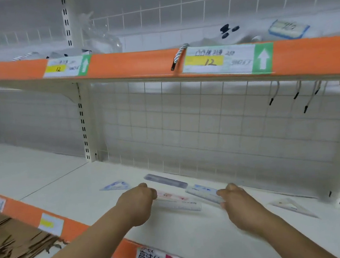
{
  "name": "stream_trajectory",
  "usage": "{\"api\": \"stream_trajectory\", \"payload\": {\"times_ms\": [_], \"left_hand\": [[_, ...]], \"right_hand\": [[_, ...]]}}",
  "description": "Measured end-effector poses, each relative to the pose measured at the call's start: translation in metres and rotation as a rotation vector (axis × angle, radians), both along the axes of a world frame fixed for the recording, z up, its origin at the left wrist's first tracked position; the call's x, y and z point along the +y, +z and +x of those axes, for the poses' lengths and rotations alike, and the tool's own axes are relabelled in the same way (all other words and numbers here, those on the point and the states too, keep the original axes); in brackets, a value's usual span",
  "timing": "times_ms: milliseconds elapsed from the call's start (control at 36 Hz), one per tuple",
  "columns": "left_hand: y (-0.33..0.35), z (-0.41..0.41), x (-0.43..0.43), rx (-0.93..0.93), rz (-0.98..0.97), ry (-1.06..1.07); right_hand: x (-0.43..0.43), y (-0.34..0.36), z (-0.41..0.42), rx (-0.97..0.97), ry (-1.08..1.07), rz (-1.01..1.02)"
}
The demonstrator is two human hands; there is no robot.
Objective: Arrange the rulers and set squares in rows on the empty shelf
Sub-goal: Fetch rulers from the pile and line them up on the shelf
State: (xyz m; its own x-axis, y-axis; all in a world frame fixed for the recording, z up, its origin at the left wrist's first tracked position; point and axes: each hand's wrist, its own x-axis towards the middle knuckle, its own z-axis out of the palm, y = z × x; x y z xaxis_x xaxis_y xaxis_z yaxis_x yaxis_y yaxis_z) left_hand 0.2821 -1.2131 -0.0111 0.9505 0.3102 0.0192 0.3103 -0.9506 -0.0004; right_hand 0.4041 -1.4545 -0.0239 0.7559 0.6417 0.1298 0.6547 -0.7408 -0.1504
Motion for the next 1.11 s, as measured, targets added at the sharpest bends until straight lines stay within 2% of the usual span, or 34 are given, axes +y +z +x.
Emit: {"api": "stream_trajectory", "payload": {"times_ms": [361, 528, 722, 917, 1111], "left_hand": [[-0.010, -0.012, 0.114, 0.067, 0.067, -0.223], [-0.012, -0.018, 0.134, 0.195, -0.068, -0.260], [-0.015, -0.007, 0.134, 0.218, -0.126, -0.354], [-0.020, 0.002, 0.134, 0.225, -0.156, -0.362], [-0.018, 0.001, 0.138, 0.271, -0.182, -0.268]], "right_hand": [[0.069, -0.015, -0.063, 0.052, -0.183, -0.004], [0.069, -0.024, -0.085, 0.082, -0.179, -0.170], [0.058, -0.016, -0.093, 0.122, -0.189, -0.244], [0.048, -0.011, -0.092, 0.172, -0.248, -0.269], [0.060, -0.006, -0.082, 0.223, -0.229, -0.172]]}}
